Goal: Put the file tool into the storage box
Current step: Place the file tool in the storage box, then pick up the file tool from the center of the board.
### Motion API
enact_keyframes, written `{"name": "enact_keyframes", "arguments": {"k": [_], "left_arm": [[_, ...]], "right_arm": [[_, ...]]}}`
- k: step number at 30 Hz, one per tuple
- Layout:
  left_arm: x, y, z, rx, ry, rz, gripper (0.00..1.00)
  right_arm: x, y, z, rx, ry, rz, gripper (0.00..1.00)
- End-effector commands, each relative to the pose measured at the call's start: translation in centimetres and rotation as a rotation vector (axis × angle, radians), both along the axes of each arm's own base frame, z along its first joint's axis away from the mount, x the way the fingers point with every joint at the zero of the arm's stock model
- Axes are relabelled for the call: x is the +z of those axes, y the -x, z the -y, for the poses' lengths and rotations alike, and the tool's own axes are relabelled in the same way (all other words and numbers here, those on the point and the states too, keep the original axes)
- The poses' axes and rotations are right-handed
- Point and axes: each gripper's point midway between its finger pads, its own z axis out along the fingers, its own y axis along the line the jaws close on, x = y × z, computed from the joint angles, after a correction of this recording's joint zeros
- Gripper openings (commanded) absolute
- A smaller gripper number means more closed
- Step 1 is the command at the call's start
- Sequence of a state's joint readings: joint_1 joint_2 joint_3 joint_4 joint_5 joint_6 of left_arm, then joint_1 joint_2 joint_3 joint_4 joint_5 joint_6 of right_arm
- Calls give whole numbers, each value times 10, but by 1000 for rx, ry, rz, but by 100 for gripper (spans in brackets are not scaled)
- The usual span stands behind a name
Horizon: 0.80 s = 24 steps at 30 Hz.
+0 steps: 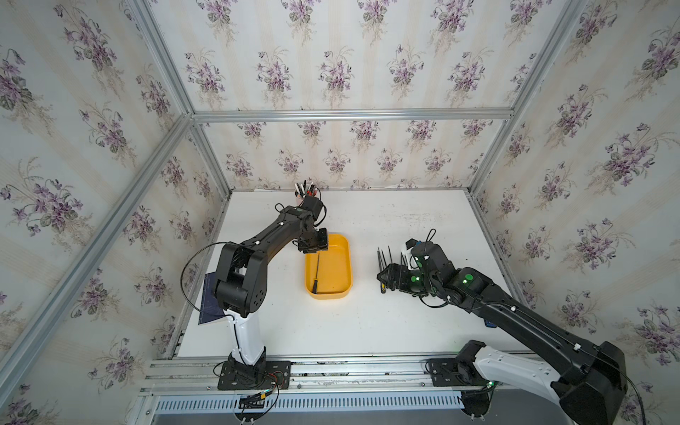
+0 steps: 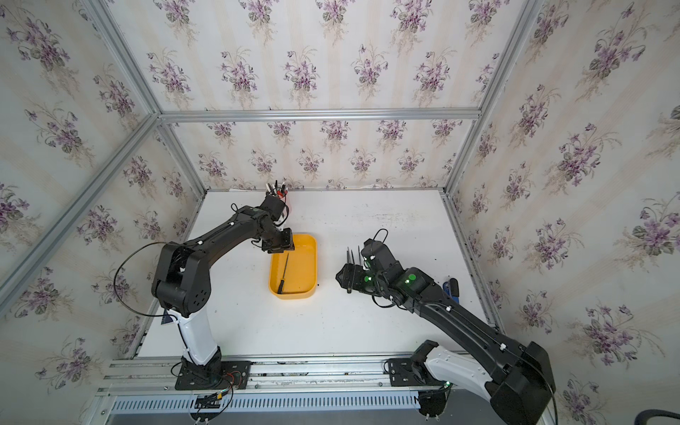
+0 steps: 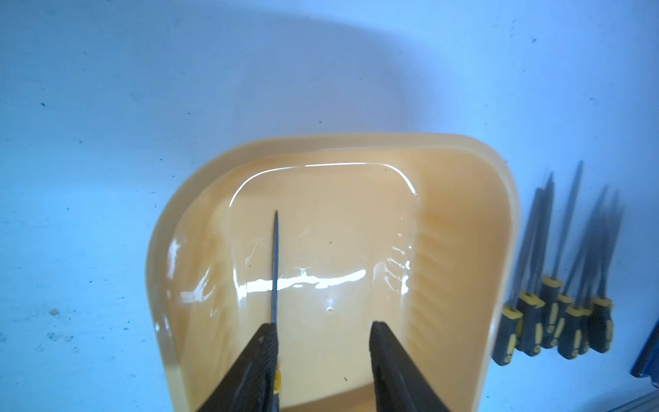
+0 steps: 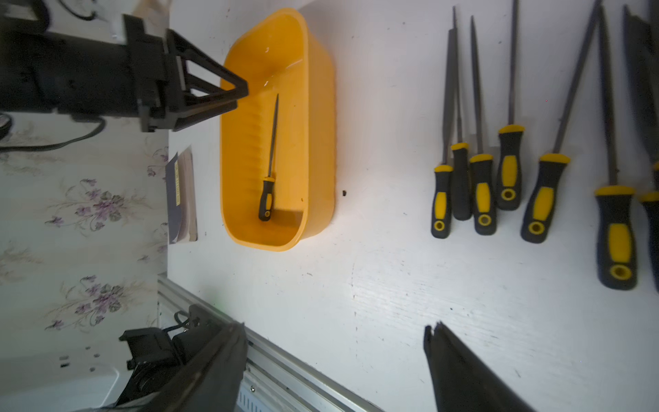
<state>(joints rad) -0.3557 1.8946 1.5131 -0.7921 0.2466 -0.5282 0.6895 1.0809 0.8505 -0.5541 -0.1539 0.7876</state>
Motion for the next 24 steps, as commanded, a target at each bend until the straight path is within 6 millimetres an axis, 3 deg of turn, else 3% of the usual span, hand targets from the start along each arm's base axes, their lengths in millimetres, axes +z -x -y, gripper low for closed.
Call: {"name": "enact_keyframes", "arguments": {"k": [1,7,13,19,24], "left_arm": [[27,0,7,8,60,24,50],[79,6,17,-7,157,97,52],[119,31,28,-47,259,148,54],[146,60,36,-92,335,182,60],[156,78,38,-101,368,194,61]], "right_arm": [[-26,-5,37,-138,151,-91,81],[-55,-14,57,-176,305,-193,75],[-83,-30,59,-146,418,-246,64],[-104,-43,63,-134,472,-273,47],[-113,-60,71,-149,497,-284,43]]}}
